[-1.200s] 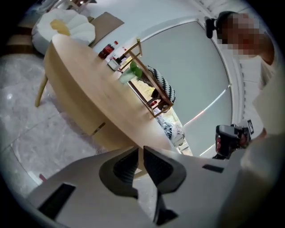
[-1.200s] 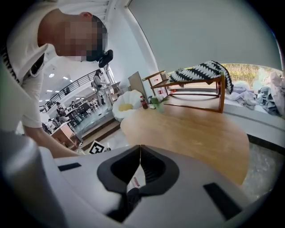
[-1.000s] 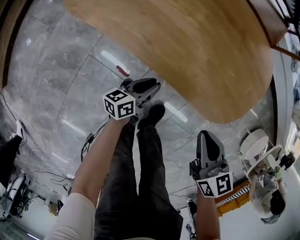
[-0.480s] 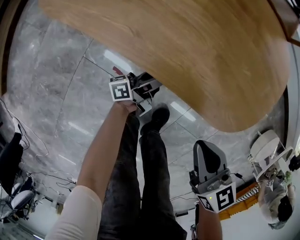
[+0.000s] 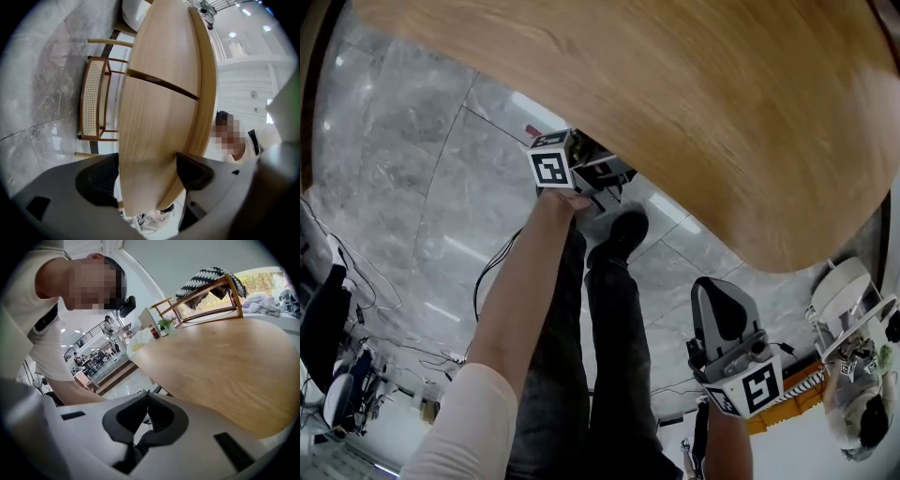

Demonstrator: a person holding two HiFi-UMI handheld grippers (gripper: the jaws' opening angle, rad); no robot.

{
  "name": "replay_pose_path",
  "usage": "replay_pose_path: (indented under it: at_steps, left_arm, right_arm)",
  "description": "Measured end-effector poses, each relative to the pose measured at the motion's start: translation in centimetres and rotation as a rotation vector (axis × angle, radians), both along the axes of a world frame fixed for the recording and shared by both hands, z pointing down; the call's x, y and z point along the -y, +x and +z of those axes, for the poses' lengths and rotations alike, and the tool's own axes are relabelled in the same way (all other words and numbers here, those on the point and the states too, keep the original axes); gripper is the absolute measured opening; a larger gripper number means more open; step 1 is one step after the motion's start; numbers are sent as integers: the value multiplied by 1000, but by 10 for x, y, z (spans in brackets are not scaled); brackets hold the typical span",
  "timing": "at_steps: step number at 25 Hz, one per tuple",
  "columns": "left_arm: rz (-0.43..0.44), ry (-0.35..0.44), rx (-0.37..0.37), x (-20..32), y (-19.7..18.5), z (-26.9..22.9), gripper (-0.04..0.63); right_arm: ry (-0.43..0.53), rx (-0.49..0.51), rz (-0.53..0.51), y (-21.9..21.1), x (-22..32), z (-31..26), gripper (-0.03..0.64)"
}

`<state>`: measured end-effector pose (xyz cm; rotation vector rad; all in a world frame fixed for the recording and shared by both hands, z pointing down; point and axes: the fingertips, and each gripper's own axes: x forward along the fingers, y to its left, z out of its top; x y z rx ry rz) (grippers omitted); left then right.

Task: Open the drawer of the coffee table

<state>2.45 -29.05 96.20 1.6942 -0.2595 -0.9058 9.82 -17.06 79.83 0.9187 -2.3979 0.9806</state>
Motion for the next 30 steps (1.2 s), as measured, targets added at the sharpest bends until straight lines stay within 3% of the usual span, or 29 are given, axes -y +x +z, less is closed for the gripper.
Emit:
replay_pose_path:
  at_steps: [7, 14, 23, 30]
  left_arm:
    - [-5, 63, -76, 2, -1, -4, 382]
    - [-74, 63, -82, 6, -6, -1, 376]
    - [-63, 66, -96, 1, -7, 5, 351]
    - [-83, 56, -105, -3, -9, 11, 291]
  right_arm:
    - [-36, 14, -32, -8, -5, 21, 18]
    - [-26, -69, -105, -7, -15, 50, 18]
    - [-33, -82, -77, -7, -22, 65, 18]
    - [-45, -88, -39, -6, -32, 75, 18]
